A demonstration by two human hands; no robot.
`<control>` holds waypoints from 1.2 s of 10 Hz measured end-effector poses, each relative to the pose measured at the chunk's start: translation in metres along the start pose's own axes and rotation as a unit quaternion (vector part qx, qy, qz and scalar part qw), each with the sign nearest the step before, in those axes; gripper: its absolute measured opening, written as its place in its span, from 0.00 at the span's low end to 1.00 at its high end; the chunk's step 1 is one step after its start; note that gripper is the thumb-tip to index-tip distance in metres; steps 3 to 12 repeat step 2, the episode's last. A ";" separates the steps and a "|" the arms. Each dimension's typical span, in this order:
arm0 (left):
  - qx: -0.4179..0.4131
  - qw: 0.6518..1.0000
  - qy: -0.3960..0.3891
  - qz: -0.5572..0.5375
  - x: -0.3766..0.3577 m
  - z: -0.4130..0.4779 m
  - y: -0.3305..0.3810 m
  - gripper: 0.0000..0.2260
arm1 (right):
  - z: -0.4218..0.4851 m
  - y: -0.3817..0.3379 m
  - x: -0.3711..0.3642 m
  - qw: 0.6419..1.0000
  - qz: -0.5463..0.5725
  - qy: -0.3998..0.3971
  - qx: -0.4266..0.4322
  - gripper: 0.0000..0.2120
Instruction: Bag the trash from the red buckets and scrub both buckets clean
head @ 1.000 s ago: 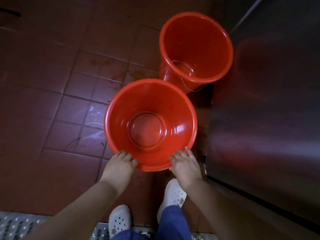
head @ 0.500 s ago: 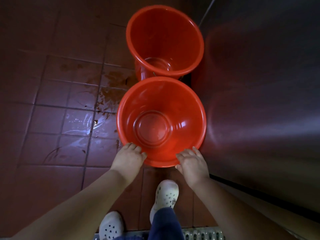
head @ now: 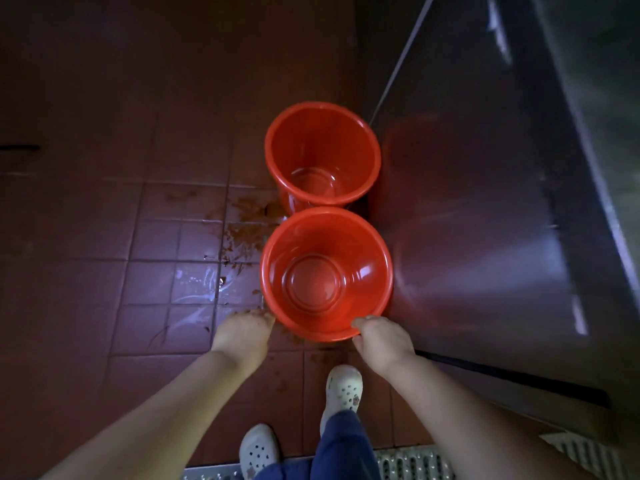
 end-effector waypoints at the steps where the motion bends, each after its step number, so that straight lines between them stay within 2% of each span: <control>1: 0.034 0.998 -0.005 -0.044 0.052 -0.036 -0.014 0.13 | -0.040 -0.026 0.055 1.000 -0.018 -0.006 0.006 0.14; 2: 0.038 0.996 0.041 -0.063 0.104 -0.077 -0.016 0.11 | -0.080 -0.055 0.104 0.998 -0.045 0.012 0.032 0.16; 12: 0.038 0.996 0.041 -0.063 0.104 -0.077 -0.016 0.11 | -0.080 -0.055 0.104 0.998 -0.045 0.012 0.032 0.16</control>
Point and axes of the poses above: each hand's wrist, its own z-axis towards the middle knuckle, its own x-axis out of the back of the hand, y = z × x, the point moved 8 cm from there along z, towards the middle knuckle, and after that the axes turned 2 degrees about x, right-handed, at the moved point
